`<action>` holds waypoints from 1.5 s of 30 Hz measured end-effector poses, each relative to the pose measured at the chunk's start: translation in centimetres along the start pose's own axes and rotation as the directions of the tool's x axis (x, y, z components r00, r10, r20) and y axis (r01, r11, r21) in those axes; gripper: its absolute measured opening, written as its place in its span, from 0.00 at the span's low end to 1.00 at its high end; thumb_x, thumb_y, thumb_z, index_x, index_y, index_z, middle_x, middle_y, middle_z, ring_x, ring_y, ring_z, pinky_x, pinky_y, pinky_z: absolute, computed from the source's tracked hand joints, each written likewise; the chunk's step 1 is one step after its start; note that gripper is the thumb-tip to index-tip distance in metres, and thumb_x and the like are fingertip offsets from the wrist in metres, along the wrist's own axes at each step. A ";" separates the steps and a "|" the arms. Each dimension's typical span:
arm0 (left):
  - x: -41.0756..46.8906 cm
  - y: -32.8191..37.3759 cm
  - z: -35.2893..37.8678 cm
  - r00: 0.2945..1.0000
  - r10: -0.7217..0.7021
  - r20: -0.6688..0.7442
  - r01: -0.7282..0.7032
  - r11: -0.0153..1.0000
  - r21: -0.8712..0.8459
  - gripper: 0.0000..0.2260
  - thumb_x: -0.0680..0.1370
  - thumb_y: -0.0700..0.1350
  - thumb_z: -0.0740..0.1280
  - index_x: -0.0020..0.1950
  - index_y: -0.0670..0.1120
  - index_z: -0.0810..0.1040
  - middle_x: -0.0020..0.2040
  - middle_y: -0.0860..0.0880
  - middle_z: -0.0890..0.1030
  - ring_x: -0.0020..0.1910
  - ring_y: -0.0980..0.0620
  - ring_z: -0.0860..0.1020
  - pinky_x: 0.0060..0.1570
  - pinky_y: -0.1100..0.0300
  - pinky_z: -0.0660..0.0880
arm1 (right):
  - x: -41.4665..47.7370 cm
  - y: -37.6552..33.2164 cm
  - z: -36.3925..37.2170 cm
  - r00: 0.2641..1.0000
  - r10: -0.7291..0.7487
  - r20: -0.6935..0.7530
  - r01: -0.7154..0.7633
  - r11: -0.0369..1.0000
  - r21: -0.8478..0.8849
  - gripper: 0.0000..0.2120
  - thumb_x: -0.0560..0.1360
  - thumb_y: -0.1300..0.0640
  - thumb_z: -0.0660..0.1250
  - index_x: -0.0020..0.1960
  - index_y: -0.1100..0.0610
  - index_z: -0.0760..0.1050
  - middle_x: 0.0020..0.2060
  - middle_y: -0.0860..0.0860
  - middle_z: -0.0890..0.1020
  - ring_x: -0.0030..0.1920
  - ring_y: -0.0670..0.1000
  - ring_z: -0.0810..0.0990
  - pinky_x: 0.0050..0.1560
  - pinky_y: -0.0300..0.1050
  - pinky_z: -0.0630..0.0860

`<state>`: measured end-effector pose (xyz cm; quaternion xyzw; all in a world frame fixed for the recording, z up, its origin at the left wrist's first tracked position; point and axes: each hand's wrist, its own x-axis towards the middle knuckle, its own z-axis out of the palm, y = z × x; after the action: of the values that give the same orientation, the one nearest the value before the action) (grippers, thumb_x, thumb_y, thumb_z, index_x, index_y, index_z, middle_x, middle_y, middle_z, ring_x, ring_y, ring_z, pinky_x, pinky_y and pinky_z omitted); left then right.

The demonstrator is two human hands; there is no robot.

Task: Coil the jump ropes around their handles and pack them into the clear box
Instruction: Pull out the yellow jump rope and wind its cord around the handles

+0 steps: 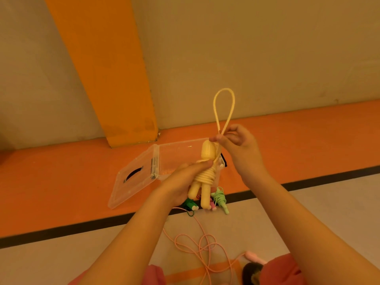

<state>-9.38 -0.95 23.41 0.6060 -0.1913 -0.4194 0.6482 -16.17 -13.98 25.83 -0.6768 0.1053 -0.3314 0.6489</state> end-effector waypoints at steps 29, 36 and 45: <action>2.0 -2.1 -0.9 0.941 0.024 -0.336 -0.037 0.999 -0.033 0.24 0.74 0.48 0.72 0.63 0.38 0.69 0.42 0.39 0.81 0.31 0.47 0.79 0.27 0.60 0.75 | -1.1 -0.8 1.2 0.991 -0.070 0.112 0.081 0.993 -0.091 0.13 0.82 0.59 0.52 0.62 0.56 0.72 0.36 0.47 0.76 0.43 0.44 0.76 0.51 0.32 0.71; 2.7 -2.9 -2.0 0.925 -0.048 -0.377 0.058 0.998 0.015 0.31 0.69 0.56 0.75 0.62 0.39 0.72 0.51 0.37 0.81 0.35 0.46 0.80 0.31 0.58 0.75 | -1.3 -1.8 1.2 0.985 -0.145 0.095 0.153 0.984 -0.089 0.11 0.83 0.55 0.51 0.59 0.51 0.70 0.29 0.41 0.70 0.34 0.44 0.71 0.41 0.42 0.73; 1.8 -1.8 -0.7 0.919 0.164 -0.357 -0.122 0.983 0.138 0.21 0.73 0.45 0.73 0.61 0.42 0.69 0.49 0.40 0.79 0.35 0.50 0.77 0.25 0.62 0.75 | -0.7 -1.5 0.4 0.995 0.027 0.096 -0.005 0.974 -0.227 0.08 0.82 0.47 0.50 0.45 0.47 0.61 0.38 0.46 0.68 0.32 0.40 0.66 0.35 0.38 0.62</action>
<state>-8.40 -1.78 21.15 0.6938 -0.1341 -0.2387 0.6661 -16.95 -13.07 27.07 -0.7611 0.1155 -0.2781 0.5745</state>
